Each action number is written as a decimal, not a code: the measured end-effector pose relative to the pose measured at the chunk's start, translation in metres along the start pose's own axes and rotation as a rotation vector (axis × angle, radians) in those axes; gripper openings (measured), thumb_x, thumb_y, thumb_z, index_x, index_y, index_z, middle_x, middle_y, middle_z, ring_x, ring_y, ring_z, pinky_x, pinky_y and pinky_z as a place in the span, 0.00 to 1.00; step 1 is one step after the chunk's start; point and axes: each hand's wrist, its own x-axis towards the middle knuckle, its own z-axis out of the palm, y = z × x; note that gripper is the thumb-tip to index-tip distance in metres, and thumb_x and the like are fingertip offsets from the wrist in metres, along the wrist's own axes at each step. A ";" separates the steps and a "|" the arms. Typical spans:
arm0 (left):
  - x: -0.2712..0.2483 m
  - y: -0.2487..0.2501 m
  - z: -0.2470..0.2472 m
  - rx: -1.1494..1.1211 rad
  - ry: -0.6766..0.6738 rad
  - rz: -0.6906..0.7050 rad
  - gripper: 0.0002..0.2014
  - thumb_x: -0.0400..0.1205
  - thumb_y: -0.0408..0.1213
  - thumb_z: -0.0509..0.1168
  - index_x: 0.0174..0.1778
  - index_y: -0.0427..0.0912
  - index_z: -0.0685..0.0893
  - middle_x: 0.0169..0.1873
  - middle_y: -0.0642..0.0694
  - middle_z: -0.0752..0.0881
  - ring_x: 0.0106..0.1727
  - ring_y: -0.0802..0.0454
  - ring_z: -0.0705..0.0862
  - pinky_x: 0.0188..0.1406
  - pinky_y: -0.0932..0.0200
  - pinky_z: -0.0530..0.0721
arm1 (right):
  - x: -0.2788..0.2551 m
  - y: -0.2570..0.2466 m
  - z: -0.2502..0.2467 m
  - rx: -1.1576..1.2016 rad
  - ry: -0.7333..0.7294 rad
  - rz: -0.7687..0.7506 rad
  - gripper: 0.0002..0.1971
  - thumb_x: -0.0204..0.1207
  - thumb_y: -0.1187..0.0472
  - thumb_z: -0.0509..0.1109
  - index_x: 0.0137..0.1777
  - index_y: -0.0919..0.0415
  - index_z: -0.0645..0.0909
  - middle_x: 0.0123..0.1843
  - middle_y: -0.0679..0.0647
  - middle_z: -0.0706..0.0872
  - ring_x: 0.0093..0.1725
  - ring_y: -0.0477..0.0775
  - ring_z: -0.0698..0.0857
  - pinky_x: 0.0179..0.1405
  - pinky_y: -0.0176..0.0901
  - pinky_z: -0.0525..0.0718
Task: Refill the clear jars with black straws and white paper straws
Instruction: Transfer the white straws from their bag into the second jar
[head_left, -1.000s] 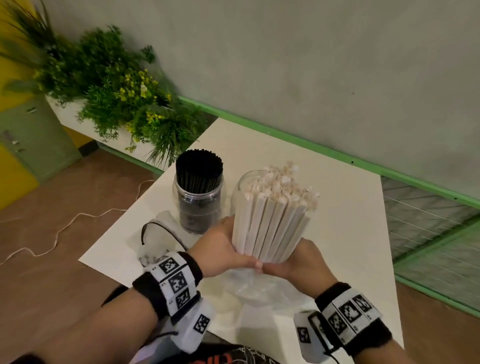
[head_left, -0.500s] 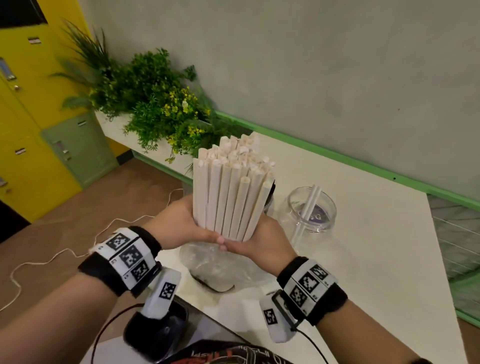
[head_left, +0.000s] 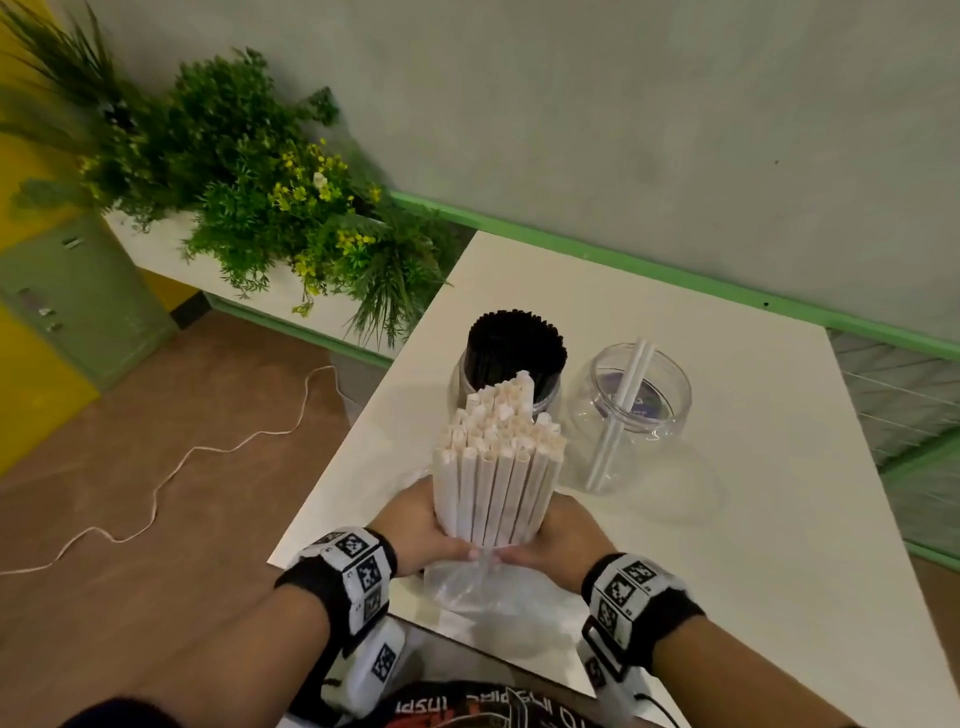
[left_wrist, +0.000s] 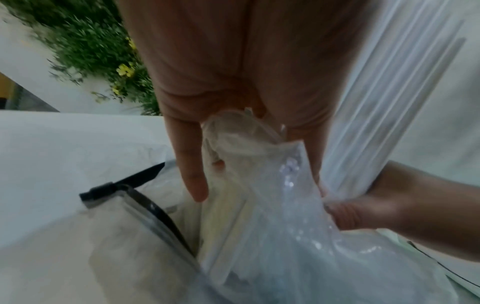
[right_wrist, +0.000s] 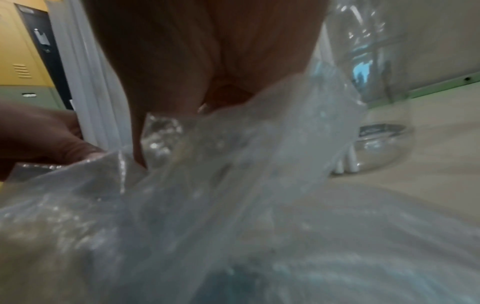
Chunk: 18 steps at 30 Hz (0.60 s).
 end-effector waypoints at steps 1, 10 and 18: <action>0.003 0.002 0.002 0.001 -0.017 0.017 0.35 0.64 0.41 0.83 0.66 0.53 0.78 0.56 0.59 0.83 0.60 0.60 0.80 0.63 0.63 0.75 | -0.002 0.003 -0.005 0.007 0.009 0.016 0.36 0.57 0.39 0.82 0.67 0.43 0.79 0.58 0.39 0.87 0.56 0.40 0.84 0.58 0.42 0.83; 0.036 0.020 0.028 0.083 -0.087 0.101 0.26 0.67 0.41 0.80 0.61 0.48 0.84 0.56 0.52 0.88 0.59 0.56 0.83 0.62 0.62 0.79 | -0.029 0.020 -0.032 -0.024 0.117 0.161 0.31 0.60 0.44 0.82 0.65 0.43 0.81 0.56 0.41 0.88 0.56 0.43 0.85 0.57 0.41 0.82; 0.031 0.023 0.004 0.103 -0.130 0.181 0.31 0.68 0.45 0.79 0.68 0.52 0.80 0.63 0.57 0.83 0.65 0.63 0.79 0.68 0.65 0.74 | -0.024 0.021 -0.018 -0.107 0.165 0.241 0.29 0.60 0.42 0.81 0.62 0.42 0.81 0.55 0.42 0.88 0.54 0.47 0.85 0.49 0.38 0.80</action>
